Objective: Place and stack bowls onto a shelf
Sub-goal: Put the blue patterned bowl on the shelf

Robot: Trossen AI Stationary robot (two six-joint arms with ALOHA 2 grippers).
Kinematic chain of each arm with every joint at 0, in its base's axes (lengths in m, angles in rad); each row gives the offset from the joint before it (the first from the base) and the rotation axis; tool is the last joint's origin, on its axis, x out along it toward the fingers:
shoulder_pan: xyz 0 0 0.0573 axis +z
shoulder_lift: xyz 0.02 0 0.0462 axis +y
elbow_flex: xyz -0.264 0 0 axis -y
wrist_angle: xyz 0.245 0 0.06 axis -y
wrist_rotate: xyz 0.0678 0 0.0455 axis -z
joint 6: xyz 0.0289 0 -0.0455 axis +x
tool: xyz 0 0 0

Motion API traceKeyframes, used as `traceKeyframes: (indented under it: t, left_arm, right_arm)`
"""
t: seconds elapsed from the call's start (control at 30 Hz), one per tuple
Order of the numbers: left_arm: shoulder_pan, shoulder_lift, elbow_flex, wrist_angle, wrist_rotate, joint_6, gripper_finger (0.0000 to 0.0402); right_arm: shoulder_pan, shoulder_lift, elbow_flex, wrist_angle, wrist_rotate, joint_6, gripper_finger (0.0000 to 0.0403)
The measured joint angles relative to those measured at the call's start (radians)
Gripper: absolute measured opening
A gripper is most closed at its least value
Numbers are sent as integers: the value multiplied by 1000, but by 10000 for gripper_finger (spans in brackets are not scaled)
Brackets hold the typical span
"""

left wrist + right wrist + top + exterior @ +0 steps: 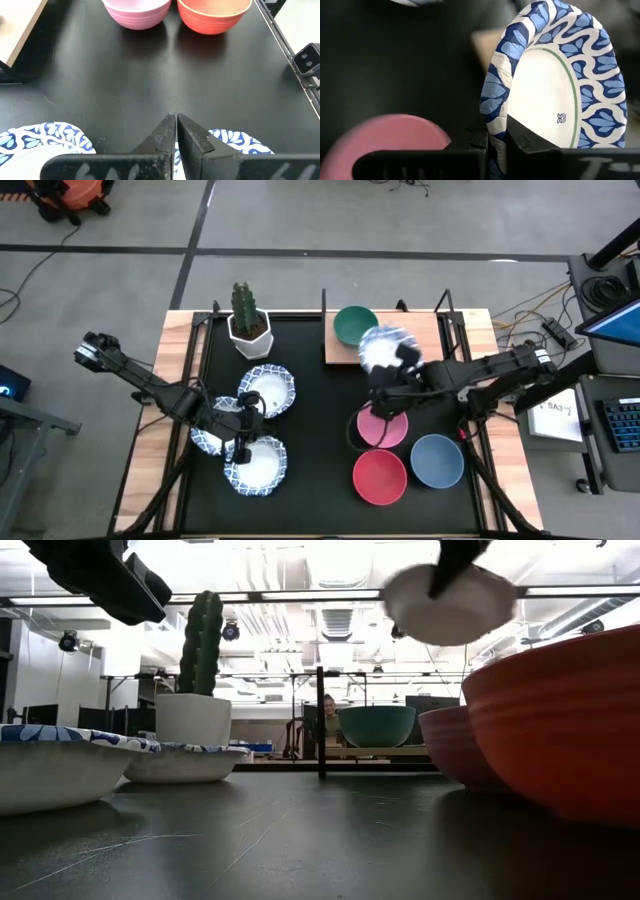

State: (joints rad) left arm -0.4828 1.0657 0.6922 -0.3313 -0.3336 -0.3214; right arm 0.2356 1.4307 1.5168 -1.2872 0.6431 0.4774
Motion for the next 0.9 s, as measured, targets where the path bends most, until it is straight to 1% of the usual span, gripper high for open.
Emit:
traceKeyframes:
  t: [0.1, 0.2, 0.3, 0.4, 0.6, 0.73, 0.9]
  left_arm:
    - [0, 0, 0, 0, 0, 0, 0]
    - [0, 0, 0, 1, 0, 0, 0]
    - [0, 0, 0, 1, 0, 0, 0]
    - [0, 0, 0, 1, 0, 1, 0]
    - [0, 0, 0, 1, 0, 13, 0]
    - [0, 0, 0, 1, 0, 13, 0]
    - [0, 0, 0, 2, 0, 13, 0]
  right_arm:
    - [-32, 0, -17, -97, 32, 84, 13]
    - [-70, -2, -65, -87, 37, 77, 13]
    - [-113, -3, -127, -55, 37, 0, 13]
    - [-166, -7, -197, 15, 28, -89, 13]
    - [-292, -19, -320, 216, -80, -268, 13]
    - [-366, -27, -375, 259, -108, -313, 13]
    - [-429, -50, -448, 284, -120, -320, 13]
